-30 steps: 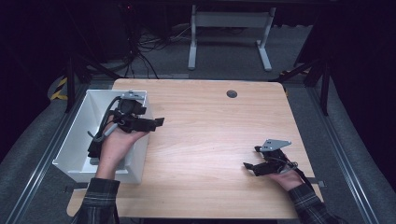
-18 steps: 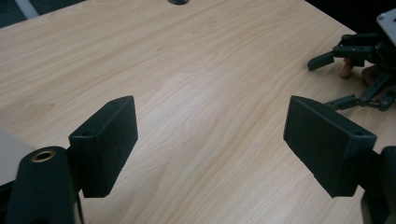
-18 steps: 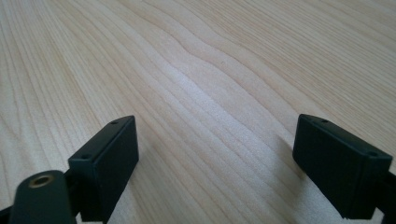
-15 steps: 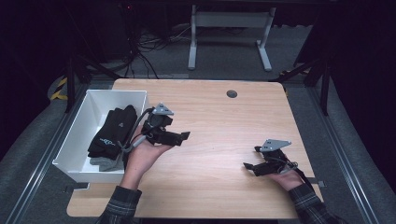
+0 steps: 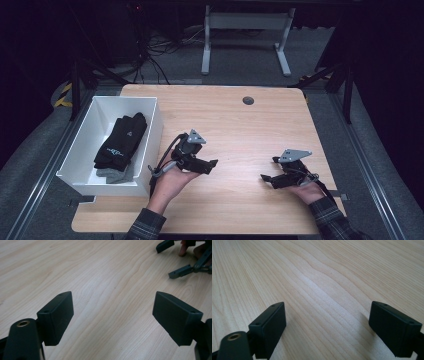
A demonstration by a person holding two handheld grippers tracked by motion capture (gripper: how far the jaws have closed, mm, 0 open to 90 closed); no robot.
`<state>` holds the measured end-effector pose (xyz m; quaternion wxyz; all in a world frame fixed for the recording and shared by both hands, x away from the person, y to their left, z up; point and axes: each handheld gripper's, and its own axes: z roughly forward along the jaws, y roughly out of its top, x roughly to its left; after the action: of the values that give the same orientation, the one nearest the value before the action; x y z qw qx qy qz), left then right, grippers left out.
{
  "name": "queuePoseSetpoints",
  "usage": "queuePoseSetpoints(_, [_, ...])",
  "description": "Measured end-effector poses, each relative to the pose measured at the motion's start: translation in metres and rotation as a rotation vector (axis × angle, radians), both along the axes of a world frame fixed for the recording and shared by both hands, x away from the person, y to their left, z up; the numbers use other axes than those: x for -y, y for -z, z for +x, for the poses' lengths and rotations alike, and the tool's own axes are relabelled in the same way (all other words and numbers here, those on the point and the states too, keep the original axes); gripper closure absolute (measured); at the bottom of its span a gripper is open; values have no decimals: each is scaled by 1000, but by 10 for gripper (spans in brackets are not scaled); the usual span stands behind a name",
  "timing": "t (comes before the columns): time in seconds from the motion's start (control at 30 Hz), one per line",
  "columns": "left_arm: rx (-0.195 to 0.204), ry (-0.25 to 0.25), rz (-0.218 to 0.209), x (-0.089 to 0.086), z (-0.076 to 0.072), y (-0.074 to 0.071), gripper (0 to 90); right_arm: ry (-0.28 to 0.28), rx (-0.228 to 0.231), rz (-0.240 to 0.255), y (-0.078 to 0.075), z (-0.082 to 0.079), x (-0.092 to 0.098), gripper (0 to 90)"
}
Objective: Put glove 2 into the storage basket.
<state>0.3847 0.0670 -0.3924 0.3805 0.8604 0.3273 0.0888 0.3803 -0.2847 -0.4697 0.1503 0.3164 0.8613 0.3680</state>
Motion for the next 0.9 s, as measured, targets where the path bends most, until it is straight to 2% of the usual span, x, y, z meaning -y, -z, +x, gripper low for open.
queuePoseSetpoints(0.13, [-9,24,14,7,-3,17,171,0,0,0,0,0,0,146])
queuePoseSetpoints(0.23, [-8,36,41,12,-6,27,165,0,0,0,0,0,0,146])
queuePoseSetpoints(0.37, [-25,47,55,15,-10,40,149,0,0,0,0,0,0,146])
queuePoseSetpoints(0.43, [-36,55,76,16,-11,47,141,0,0,0,0,0,0,146])
queuePoseSetpoints(0.47, [-34,55,95,17,-12,51,129,0,0,0,0,0,0,146])
queuePoseSetpoints(0.63, [-17,47,119,18,-16,64,84,0,0,0,0,0,0,146])
queuePoseSetpoints(0.73, [-14,62,127,20,-19,70,57,0,0,0,0,0,0,146])
queuePoseSetpoints(0.83, [-18,80,159,23,-22,77,8,0,0,0,0,0,0,146])
queuePoseSetpoints(0.9, [-6,88,141,22,-23,79,0,0,0,0,0,0,0,146])
